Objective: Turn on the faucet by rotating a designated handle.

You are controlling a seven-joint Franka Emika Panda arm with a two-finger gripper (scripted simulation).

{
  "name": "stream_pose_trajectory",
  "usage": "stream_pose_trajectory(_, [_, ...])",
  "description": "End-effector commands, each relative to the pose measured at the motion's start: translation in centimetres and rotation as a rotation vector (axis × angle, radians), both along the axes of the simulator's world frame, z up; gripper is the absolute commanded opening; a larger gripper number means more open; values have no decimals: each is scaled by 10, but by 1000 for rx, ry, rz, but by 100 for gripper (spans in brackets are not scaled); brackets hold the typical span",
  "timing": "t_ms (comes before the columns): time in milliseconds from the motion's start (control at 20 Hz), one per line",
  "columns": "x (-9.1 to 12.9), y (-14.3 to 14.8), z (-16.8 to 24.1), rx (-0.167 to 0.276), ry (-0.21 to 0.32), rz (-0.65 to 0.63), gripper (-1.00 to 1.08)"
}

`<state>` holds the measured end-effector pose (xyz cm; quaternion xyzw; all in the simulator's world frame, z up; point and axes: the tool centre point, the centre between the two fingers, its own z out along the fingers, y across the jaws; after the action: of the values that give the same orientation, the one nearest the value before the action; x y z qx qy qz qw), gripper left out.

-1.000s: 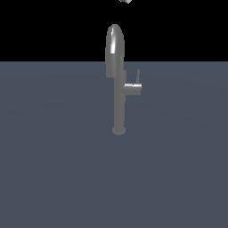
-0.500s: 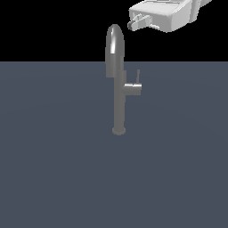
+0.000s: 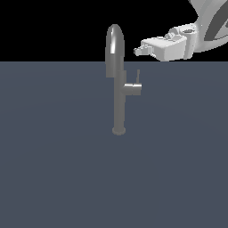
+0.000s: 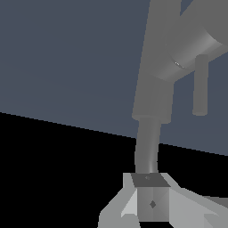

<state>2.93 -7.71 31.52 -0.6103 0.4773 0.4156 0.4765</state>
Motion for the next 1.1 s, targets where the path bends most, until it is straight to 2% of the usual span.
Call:
stream_pose_trajectory(0, [5,-4,-16,54,46,-56,-100])
stream_pose_trajectory(300, [11,-10,-47,150,129,-158,-100])
stream_pose_trajectory(550, [12,-10,-64,199,172,-210,-100])
stream_pose_trajectory(800, [13,-10,-70,218,188,-229,-100])
stream_pose_trajectory(1050, [12,-10,-67,211,181,-221,-100])
